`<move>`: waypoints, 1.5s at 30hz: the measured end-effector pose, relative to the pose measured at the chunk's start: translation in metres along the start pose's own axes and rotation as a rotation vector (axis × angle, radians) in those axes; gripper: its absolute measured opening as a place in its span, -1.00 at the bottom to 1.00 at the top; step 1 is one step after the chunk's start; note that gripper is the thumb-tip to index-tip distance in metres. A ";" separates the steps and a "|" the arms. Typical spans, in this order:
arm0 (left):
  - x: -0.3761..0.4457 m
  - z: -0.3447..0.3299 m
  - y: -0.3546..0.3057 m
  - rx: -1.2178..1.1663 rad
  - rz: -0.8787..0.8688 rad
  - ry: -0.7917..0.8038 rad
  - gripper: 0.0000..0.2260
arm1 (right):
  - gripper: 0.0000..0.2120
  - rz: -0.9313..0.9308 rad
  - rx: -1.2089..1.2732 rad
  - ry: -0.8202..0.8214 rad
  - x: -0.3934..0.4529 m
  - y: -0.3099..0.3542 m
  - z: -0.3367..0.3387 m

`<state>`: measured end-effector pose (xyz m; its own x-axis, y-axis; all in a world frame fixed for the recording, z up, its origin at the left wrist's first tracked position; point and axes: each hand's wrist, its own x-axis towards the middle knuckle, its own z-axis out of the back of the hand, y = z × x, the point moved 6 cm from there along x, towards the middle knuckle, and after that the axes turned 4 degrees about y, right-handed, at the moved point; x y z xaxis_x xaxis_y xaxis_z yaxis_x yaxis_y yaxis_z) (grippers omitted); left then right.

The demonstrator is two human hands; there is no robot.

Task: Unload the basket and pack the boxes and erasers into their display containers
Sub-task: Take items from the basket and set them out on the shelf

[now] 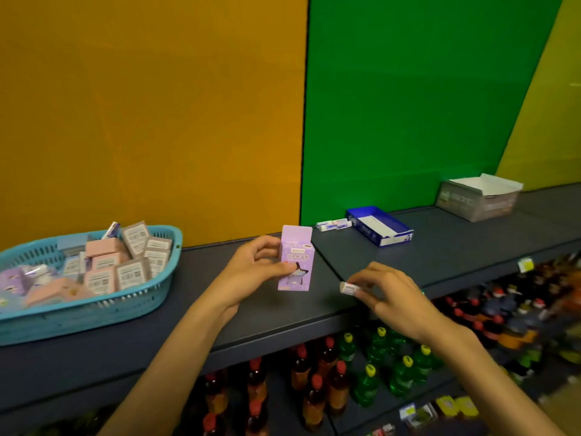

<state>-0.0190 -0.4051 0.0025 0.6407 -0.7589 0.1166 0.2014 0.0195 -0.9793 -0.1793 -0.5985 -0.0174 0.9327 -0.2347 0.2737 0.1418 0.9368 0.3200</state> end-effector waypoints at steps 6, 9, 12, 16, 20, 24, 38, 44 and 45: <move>0.023 -0.055 0.004 0.001 0.009 -0.027 -0.66 | -0.87 -0.002 0.028 0.026 -0.018 -0.058 0.010; 0.038 -0.064 0.007 -0.015 0.005 -0.066 -0.67 | -0.88 0.014 0.005 0.035 -0.012 -0.082 0.013; 0.057 -0.070 0.013 -0.025 0.017 -0.111 -0.67 | -0.86 0.025 -0.026 0.045 0.000 -0.104 0.015; 0.091 -0.077 0.023 -0.032 0.031 -0.178 -0.66 | -0.84 0.051 -0.025 0.051 0.035 -0.133 0.017; 0.125 -0.084 0.031 0.005 0.053 -0.214 -0.67 | -0.81 0.075 -0.088 0.054 0.079 -0.148 0.008; 0.152 -0.080 0.036 0.002 0.061 -0.275 -0.68 | -0.81 0.142 -0.206 0.081 0.139 -0.155 -0.002; 0.185 -0.068 0.044 -0.016 0.120 -0.460 -0.67 | -0.84 0.196 -0.475 0.214 0.282 -0.202 -0.043; 0.207 -0.092 0.025 0.012 0.080 -0.531 -0.66 | -0.74 0.321 -0.400 0.114 0.293 -0.214 -0.012; 0.213 -0.101 0.021 0.019 0.076 -0.539 -0.66 | -0.71 0.345 -0.363 0.098 0.294 -0.217 0.002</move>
<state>0.0461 -0.6320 -0.0096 0.9420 -0.3139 0.1189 0.1501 0.0770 -0.9857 0.0632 -0.8715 -0.0051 0.9697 0.1136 0.2164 -0.0905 0.9893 -0.1142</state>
